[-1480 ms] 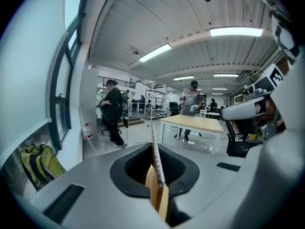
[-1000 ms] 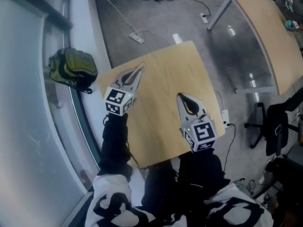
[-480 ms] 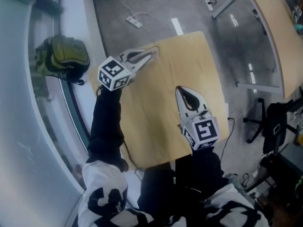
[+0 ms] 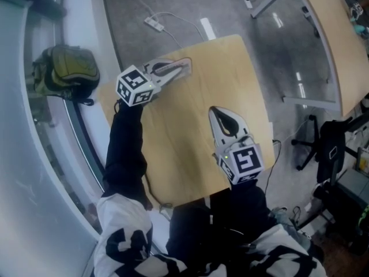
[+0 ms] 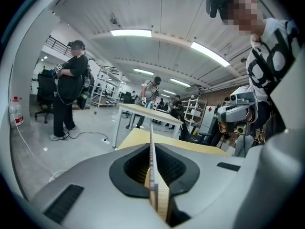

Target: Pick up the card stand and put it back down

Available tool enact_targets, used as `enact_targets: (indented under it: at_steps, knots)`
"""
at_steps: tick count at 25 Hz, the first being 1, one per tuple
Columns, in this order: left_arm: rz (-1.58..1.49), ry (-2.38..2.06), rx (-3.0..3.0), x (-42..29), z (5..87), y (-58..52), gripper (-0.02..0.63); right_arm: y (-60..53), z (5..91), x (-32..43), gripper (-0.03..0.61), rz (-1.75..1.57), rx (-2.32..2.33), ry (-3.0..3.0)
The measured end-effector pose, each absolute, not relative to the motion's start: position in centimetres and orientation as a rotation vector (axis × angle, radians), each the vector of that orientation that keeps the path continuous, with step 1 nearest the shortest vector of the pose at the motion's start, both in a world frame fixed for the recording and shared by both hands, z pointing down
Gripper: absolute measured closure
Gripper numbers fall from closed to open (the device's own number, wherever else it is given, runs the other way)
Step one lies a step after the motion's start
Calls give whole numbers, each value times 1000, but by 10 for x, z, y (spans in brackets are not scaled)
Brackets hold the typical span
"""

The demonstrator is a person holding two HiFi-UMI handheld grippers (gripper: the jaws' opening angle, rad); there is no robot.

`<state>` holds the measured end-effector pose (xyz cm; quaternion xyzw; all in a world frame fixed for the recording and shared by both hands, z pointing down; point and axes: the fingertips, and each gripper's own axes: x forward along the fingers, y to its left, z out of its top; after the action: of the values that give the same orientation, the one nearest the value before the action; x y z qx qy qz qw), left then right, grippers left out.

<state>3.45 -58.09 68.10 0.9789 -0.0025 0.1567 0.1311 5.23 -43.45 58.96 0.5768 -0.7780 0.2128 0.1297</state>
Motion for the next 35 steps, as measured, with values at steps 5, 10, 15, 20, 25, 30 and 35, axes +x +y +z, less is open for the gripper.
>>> enact_targets:
  at_steps: [5, 10, 15, 20, 25, 30, 35]
  knots:
    - [590, -59, 2837, 33, 692, -581, 551, -426, 585, 53, 560, 615, 1665, -2276]
    - [642, -174, 2816, 17, 697, -589, 446, -415, 580, 52, 560, 609, 1662, -2284]
    - [638, -307, 2802, -10, 688, -592, 446, -404, 573, 49, 560, 587, 1639, -2303]
    - [627, -513, 2739, -52, 669, -580, 446, -383, 548, 45, 560, 599, 1660, -2309]
    - [560, -682, 2696, -80, 620, -544, 448, -367, 513, 34, 560, 599, 1636, -2344]
    - [420, -835, 2681, -81, 549, -500, 467, -353, 467, 24, 561, 515, 1601, -2423]
    - [338, -1032, 2676, -75, 476, -446, 477, -337, 425, 20, 561, 432, 1577, -2495]
